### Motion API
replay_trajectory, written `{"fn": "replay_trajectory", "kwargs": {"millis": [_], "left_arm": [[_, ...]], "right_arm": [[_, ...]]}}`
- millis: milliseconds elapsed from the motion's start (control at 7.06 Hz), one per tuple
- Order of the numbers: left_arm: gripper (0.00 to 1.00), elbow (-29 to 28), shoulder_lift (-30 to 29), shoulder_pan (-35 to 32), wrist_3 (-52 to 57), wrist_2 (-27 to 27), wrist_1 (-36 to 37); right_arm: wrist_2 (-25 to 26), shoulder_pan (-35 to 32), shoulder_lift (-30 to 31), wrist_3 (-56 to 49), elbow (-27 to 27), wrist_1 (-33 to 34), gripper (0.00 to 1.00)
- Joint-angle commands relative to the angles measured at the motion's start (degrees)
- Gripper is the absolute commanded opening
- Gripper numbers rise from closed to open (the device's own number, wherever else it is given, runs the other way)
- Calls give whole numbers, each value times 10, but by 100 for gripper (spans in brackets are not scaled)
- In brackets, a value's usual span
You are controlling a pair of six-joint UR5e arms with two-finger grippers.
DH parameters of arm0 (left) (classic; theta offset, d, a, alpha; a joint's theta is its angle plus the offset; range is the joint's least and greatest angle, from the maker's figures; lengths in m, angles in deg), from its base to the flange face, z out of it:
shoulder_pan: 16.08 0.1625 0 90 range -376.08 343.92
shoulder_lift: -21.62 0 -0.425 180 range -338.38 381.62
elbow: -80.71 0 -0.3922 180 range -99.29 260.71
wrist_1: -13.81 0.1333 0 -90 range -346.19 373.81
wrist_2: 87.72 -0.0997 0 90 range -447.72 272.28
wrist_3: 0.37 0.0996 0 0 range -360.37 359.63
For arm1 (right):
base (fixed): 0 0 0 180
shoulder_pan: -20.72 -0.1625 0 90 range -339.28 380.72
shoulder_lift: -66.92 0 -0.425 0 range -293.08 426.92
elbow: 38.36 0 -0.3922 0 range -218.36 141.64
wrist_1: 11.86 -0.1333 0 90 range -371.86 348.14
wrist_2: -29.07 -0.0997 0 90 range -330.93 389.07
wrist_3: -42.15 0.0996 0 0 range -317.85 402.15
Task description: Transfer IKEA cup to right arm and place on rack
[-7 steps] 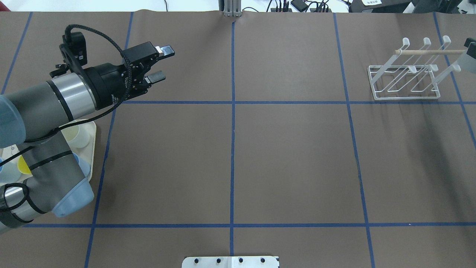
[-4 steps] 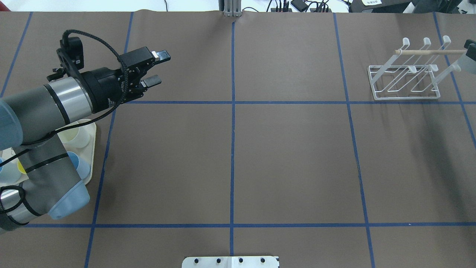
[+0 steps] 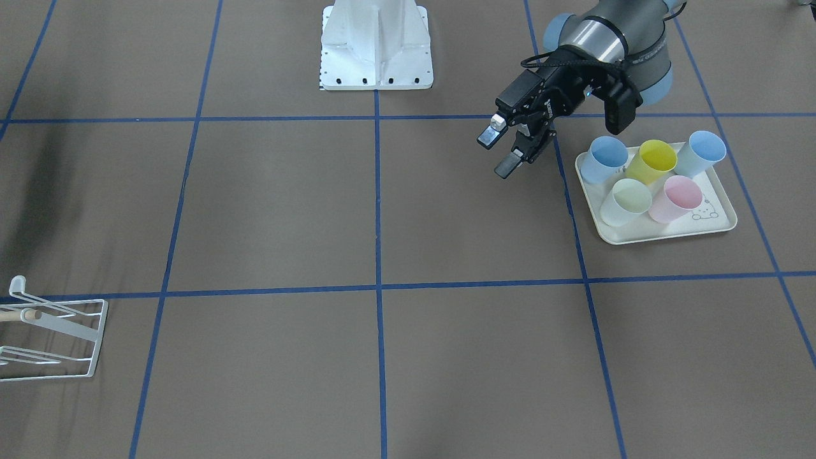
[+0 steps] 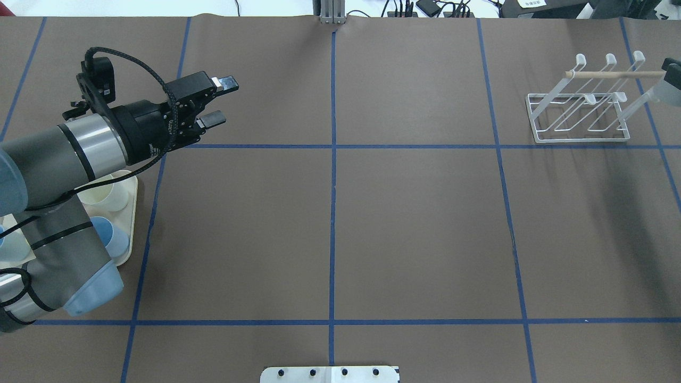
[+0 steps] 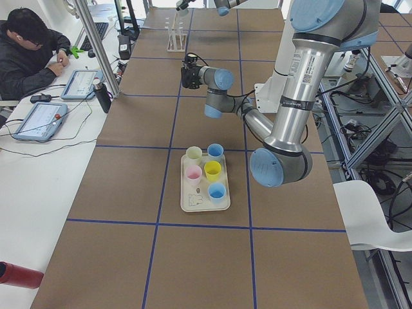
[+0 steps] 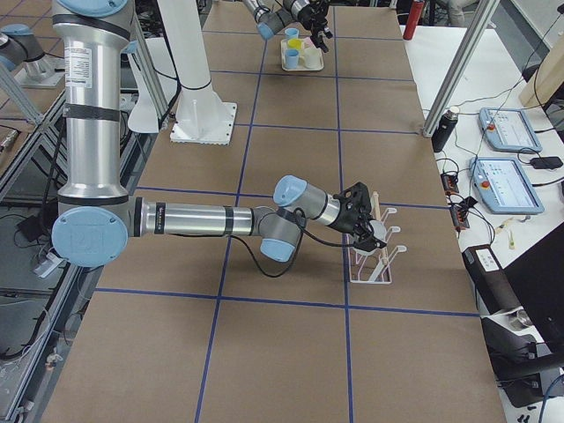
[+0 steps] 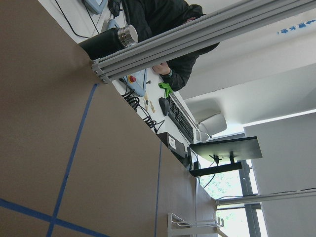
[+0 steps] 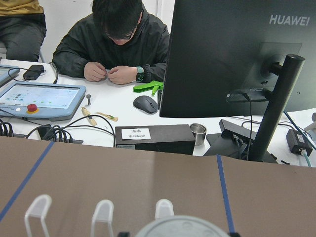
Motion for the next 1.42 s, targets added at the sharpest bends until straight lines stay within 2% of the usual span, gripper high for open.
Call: {"fn": "replay_trajectory", "kwargs": {"millis": [0,1275], "left_arm": [[100,2,1,0,0,0,0],[100,4,13,0,0,-1,-1]], "right_arm": [[-1,1,1,0,8,0,0],[-4,17,1,1,11,-1,0]]}}
